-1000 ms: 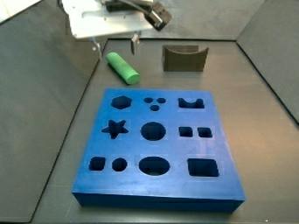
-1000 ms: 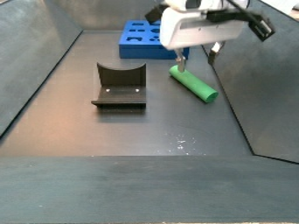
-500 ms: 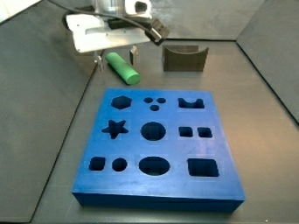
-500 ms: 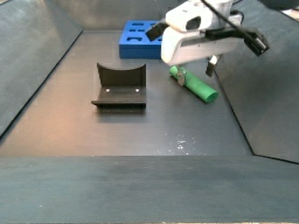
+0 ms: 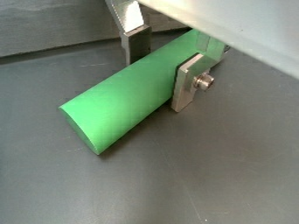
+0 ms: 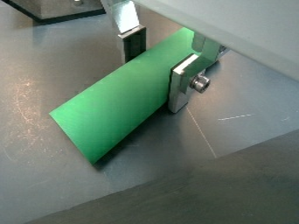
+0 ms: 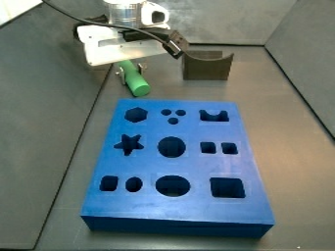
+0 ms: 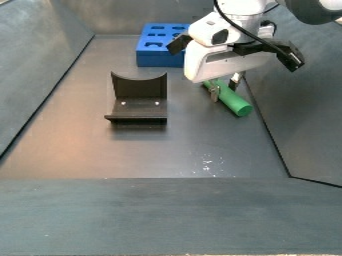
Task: Pick up the oval object. Move up. Place the oval object on the fixture. Regrasp the oval object. Move to above the board. Insert the oval object.
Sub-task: Pick up the oval object.
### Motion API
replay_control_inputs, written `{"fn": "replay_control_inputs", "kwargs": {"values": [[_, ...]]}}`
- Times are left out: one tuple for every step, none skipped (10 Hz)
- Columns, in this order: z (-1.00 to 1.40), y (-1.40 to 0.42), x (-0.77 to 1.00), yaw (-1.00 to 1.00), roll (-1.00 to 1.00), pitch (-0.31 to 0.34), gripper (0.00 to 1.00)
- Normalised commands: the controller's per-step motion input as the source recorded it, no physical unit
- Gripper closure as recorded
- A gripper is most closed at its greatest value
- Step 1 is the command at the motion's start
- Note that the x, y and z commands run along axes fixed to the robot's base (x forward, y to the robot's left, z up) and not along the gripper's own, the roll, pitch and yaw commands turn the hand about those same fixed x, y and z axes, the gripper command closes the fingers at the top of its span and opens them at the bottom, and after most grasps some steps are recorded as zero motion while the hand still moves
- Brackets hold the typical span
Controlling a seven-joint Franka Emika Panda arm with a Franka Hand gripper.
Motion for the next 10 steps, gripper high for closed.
{"fn": "replay_control_inputs", "kwargs": {"values": [[0.0, 0.0, 0.0, 0.0, 0.0, 0.0, 1.0], [0.0, 0.0, 0.0, 0.0, 0.0, 0.0, 1.0], [0.0, 0.0, 0.0, 0.0, 0.0, 0.0, 1.0], [0.0, 0.0, 0.0, 0.0, 0.0, 0.0, 1.0], [0.0, 0.0, 0.0, 0.0, 0.0, 0.0, 1.0], [0.0, 0.0, 0.0, 0.0, 0.0, 0.0, 1.0], [0.0, 0.0, 0.0, 0.0, 0.0, 0.0, 1.0], [0.0, 0.0, 0.0, 0.0, 0.0, 0.0, 1.0], [0.0, 0.0, 0.0, 0.0, 0.0, 0.0, 1.0], [0.0, 0.0, 0.0, 0.0, 0.0, 0.0, 1.0]]}}
